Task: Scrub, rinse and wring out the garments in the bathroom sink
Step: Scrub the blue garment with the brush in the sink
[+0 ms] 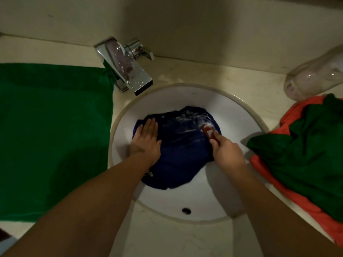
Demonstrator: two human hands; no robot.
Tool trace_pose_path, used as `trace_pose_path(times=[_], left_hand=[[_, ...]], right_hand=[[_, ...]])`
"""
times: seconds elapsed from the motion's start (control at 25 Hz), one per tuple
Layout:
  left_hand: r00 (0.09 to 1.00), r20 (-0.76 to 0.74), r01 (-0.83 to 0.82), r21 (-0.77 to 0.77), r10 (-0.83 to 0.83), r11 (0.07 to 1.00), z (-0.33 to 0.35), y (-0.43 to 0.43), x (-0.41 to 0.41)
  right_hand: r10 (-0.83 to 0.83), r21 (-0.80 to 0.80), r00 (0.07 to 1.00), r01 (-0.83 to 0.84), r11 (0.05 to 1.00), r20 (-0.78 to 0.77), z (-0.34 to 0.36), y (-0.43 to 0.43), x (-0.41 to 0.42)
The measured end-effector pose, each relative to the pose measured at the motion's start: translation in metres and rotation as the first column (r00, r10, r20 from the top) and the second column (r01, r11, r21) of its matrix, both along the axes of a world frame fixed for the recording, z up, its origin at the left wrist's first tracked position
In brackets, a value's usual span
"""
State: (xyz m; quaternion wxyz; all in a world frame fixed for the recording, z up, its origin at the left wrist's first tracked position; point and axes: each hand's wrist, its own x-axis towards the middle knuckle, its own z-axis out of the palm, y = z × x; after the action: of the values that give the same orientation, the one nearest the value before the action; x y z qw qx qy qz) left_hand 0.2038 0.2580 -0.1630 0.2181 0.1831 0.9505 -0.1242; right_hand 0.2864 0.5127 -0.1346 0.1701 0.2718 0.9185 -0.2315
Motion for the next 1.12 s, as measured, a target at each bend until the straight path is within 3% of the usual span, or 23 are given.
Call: trace_pose_path(times=[0.12,0.2,0.32,0.44,0.52,0.64,0.72,0.76,0.84,0.92,1.04,1.12], left_hand=[[0.999,-0.013,-0.049,0.140,0.051,0.989,0.006,0.017,0.024],[0.997,0.003,-0.082,0.161,0.082,0.984,0.003,0.017,0.046],[0.992,0.012,-0.122,0.142,0.122,0.982,-0.007,0.007,0.043],[0.993,0.001,-0.113,0.159,0.114,0.981,-0.009,0.007,0.031],[0.993,0.000,-0.116,0.147,0.117,0.982,-0.010,0.009,0.031],[0.991,0.011,-0.133,0.106,0.133,0.985,-0.010,0.009,0.035],[0.989,0.013,-0.149,0.107,0.149,0.983,-0.009,0.008,0.033],[0.989,0.015,-0.145,0.121,0.144,0.982,-0.010,0.009,0.033],[0.990,0.012,-0.142,0.133,0.142,0.981,-0.011,0.008,0.037],[0.987,0.015,-0.163,0.140,0.162,0.977,-0.012,0.008,0.042],[0.975,0.010,-0.221,0.196,0.223,0.955,-0.010,0.015,0.051],[0.980,0.022,-0.197,0.273,0.199,0.942,-0.009,0.023,0.053]], right_hand=[[0.004,-0.142,0.993,-0.022,0.990,-0.122,0.012,-0.043,0.000],[0.129,-0.242,0.979,-0.165,0.956,-0.156,0.006,-0.071,0.004],[0.331,-0.148,0.942,-0.335,0.930,-0.054,-0.002,-0.043,0.003],[0.104,-0.054,0.995,-0.103,0.993,0.011,0.002,0.021,-0.005],[0.015,-0.018,1.000,-0.015,1.000,0.010,0.003,0.009,-0.008],[0.195,-0.175,0.975,-0.211,0.962,-0.103,0.002,-0.065,0.001],[0.316,-0.200,0.945,-0.326,0.924,-0.080,0.000,-0.067,0.007],[0.320,-0.136,0.947,-0.321,0.937,-0.026,-0.003,-0.048,0.004],[0.166,-0.023,0.983,-0.164,0.986,0.073,-0.006,0.000,-0.007],[0.050,-0.008,0.999,-0.050,0.999,0.003,-0.004,0.022,-0.005],[0.137,-0.139,0.984,-0.153,0.978,-0.117,0.002,0.001,0.019],[0.212,-0.166,0.977,-0.215,0.962,-0.038,0.001,0.004,0.016]])
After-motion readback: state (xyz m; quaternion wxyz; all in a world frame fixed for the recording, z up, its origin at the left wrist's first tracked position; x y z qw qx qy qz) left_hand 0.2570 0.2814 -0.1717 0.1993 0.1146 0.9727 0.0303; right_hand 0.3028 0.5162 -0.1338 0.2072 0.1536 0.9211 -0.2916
